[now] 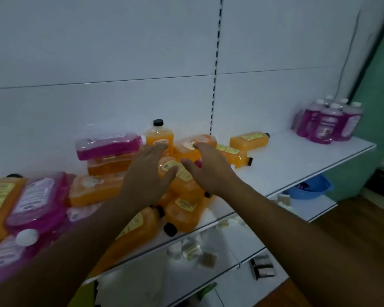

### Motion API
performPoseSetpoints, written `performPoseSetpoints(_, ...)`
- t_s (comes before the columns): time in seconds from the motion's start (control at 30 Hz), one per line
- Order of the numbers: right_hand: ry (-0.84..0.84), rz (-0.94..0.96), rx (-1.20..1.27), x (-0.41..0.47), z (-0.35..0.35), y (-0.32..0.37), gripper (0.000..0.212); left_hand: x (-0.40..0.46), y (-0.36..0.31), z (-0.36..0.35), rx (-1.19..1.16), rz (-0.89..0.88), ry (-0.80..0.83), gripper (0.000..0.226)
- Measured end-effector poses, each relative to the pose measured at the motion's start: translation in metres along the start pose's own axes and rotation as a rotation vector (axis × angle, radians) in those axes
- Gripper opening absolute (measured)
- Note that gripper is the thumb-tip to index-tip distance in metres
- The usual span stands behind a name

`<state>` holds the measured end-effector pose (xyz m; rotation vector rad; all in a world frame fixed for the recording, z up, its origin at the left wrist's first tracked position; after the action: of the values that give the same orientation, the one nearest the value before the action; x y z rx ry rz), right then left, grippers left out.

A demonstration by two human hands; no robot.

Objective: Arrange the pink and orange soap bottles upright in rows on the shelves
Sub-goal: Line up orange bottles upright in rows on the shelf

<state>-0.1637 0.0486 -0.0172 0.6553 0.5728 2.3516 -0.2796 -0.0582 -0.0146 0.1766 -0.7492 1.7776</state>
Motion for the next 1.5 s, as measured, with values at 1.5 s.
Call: performPoseSetpoints(1.5,-0.115,-0.111,0.697,0.094,0.02,-0.106,0.056,0.129,-0.038,-0.067,0.207,0.112,-0.036,0.081)
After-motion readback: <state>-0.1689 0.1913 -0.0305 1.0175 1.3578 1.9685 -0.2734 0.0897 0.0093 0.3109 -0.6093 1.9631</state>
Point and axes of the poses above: each hand's wrist, its own x-axis towards the middle knuckle, its own z-axis out of the back of the hand, y = z × x, the point moved 5 cm from there along x, towards the middle knuckle, and after that the axes turned 3 degrees about y, right-handed, at the moved point
